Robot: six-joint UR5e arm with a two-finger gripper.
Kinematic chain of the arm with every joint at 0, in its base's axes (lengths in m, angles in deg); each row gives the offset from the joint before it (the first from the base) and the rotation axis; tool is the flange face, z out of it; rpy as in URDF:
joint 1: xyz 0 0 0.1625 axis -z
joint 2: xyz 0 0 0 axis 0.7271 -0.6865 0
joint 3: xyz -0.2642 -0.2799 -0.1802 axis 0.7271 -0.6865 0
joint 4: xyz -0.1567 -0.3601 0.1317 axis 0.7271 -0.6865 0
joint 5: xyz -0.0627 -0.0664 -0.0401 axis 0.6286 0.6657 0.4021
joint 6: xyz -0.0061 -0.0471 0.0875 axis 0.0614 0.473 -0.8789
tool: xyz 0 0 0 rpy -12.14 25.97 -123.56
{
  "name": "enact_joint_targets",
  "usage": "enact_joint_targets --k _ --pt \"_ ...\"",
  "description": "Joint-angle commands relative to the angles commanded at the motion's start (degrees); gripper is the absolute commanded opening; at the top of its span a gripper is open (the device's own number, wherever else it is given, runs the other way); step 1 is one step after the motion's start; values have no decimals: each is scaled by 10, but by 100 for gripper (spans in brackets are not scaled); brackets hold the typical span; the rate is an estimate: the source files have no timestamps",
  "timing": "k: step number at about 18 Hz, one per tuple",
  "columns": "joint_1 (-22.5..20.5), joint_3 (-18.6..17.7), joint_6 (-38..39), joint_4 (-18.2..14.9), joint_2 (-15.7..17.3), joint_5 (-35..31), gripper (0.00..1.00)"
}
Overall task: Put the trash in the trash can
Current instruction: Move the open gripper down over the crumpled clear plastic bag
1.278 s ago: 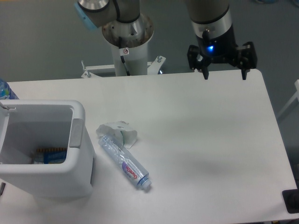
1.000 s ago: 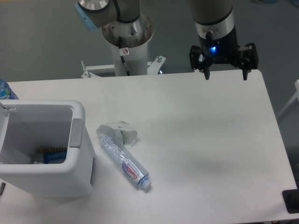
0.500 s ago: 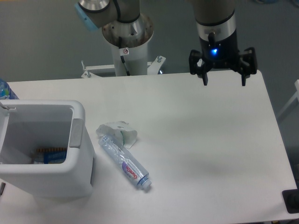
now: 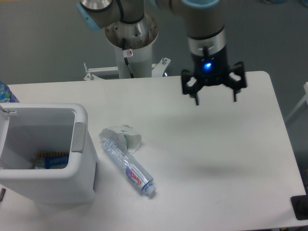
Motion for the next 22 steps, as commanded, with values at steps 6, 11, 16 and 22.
enact_joint_targets --k 6,11,16,22 --pt "18 -54 -186 -4 -3 41 100" --pt "30 -76 -242 -21 -18 84 100" --pt "61 -96 -242 -18 -41 76 100" --pt "95 -113 -242 -14 -68 79 100"
